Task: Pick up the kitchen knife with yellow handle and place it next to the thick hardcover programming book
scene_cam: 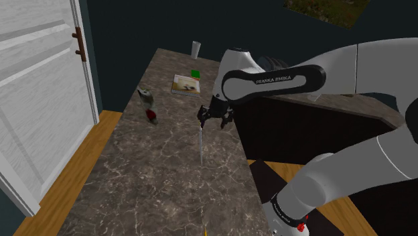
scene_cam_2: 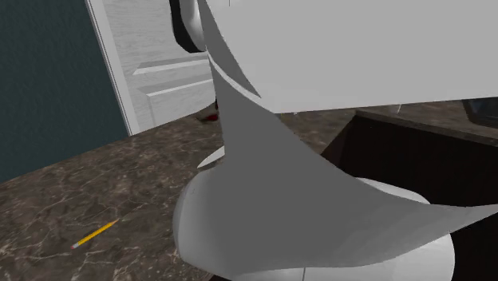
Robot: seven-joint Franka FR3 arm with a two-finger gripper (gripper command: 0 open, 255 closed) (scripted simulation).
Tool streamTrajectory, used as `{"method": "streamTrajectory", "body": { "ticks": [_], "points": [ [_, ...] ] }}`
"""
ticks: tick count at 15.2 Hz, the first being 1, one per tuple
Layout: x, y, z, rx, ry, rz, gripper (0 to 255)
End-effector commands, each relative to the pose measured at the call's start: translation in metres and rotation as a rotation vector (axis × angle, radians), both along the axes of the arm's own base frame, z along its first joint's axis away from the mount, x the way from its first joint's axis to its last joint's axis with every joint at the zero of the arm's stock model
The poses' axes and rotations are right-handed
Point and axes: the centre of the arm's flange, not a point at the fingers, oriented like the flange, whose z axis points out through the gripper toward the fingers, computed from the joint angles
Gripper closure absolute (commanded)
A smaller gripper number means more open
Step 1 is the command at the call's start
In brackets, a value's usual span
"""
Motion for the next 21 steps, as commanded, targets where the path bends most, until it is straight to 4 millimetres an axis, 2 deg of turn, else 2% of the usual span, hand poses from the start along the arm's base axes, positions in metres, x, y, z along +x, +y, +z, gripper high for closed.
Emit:
{"method": "streamTrajectory", "body": {
  "ticks": [1,4,11,19,20,21],
  "points": [
    [0.015,0.008,-0.019,-0.005,-0.011,-0.047,0],
    [0.036,0.016,-0.042,-0.013,-0.023,-0.101,0],
    [0.037,0.016,-0.079,-0.013,-0.023,-0.101,0],
    [0.037,0.016,-0.082,-0.013,-0.023,-0.101,0],
    [0.037,0.016,-0.082,-0.013,-0.023,-0.101,255],
    [0.037,0.016,-0.082,-0.013,-0.023,-0.101,255]
  ]
}}
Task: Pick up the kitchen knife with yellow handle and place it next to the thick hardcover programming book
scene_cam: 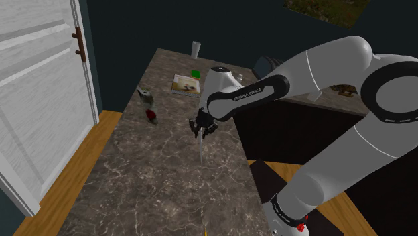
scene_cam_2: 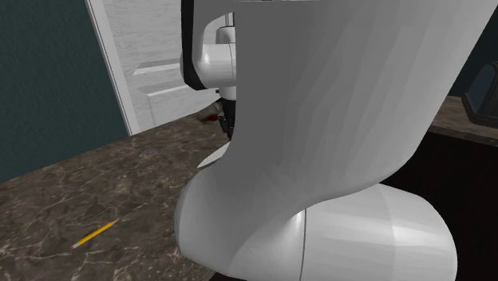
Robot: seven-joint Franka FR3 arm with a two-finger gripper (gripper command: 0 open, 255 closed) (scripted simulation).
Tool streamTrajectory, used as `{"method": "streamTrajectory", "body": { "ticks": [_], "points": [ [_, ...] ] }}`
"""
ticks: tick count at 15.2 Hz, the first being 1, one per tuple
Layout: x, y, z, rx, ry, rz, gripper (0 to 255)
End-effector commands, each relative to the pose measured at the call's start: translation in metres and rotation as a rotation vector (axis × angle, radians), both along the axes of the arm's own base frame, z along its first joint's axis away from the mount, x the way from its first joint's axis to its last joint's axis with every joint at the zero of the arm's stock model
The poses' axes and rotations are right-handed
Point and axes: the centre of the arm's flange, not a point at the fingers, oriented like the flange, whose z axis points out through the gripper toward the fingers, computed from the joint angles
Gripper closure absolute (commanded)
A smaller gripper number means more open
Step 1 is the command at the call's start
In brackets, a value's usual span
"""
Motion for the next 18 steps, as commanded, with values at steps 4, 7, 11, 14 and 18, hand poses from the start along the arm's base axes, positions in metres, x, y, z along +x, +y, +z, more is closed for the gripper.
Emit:
{"method": "streamTrajectory", "body": {
  "ticks": [4,7,11,14,18],
  "points": [
    [0.0,0.0,0.0,0.0,0.0,0.0,255],
    [0.0,0.0,0.0,0.0,0.0,0.0,255],
    [0.0,0.0,0.016,0.0,0.0,0.0,255],
    [0.0,0.0,0.032,0.0,0.0,0.0,255],
    [0.0,0.0,0.053,0.0,0.0,0.0,255]
  ]
}}
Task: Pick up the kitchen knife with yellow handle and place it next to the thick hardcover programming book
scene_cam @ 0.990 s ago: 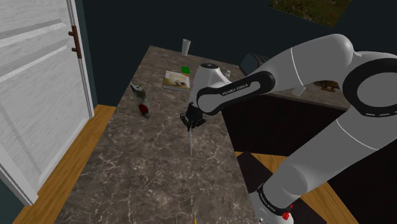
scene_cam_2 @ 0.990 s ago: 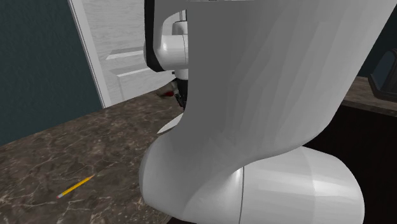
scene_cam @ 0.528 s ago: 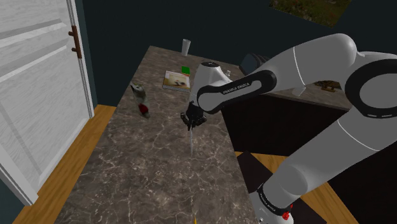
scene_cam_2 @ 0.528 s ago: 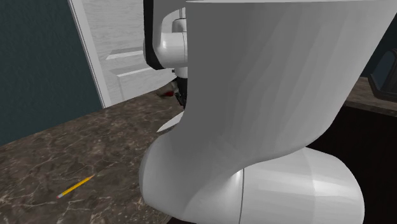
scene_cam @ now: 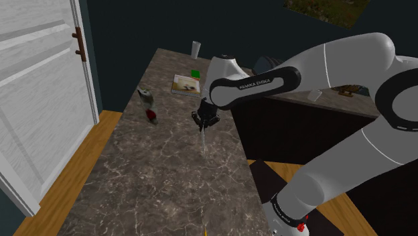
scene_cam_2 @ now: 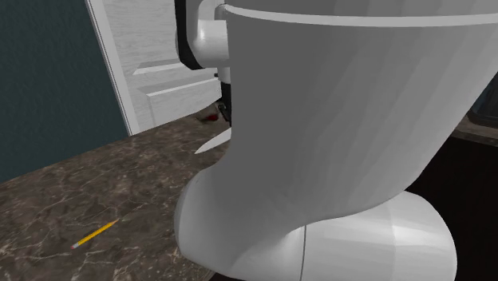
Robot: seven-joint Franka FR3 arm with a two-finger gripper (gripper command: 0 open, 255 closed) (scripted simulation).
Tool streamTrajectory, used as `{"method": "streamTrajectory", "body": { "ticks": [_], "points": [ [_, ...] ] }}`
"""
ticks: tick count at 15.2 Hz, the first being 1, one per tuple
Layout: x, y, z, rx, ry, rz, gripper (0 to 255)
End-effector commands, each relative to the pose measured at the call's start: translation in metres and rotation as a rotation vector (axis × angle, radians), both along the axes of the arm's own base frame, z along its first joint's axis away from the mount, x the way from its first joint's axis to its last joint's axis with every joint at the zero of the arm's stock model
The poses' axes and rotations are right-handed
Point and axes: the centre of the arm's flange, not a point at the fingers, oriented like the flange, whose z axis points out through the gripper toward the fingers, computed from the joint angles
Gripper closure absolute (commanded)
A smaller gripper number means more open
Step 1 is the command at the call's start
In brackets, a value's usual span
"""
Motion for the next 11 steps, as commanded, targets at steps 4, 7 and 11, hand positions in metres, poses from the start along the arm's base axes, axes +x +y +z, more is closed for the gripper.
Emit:
{"method": "streamTrajectory", "body": {
  "ticks": [4,7,11],
  "points": [
    [0.0,0.0,0.027,0.0,0.001,0.0,255],
    [0.0,0.0,0.043,0.0,0.001,0.0,255],
    [0.0,0.0,0.064,0.0,0.001,0.0,255]
  ]
}}
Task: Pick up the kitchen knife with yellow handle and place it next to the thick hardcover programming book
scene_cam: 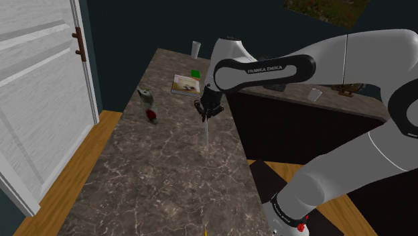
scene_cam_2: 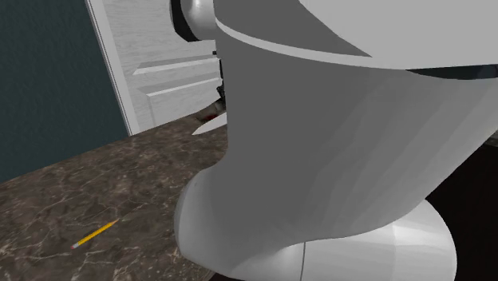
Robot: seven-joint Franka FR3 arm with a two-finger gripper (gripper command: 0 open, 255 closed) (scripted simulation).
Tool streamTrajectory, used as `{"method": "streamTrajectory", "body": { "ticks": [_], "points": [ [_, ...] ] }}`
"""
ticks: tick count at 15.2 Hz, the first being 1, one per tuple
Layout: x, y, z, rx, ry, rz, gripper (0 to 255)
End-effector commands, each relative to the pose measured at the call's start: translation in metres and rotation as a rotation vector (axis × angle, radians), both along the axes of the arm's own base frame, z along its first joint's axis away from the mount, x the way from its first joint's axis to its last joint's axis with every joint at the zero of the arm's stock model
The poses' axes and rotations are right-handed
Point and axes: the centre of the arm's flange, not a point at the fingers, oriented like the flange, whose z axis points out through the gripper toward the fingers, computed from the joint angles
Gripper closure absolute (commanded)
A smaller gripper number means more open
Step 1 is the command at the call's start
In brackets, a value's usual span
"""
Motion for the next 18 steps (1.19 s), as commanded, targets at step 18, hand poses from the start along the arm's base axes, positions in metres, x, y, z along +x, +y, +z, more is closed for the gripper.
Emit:
{"method": "streamTrajectory", "body": {
  "ticks": [18],
  "points": [
    [0.119,-0.158,0.02,0.0,0.0,0.0,255]
  ]
}}
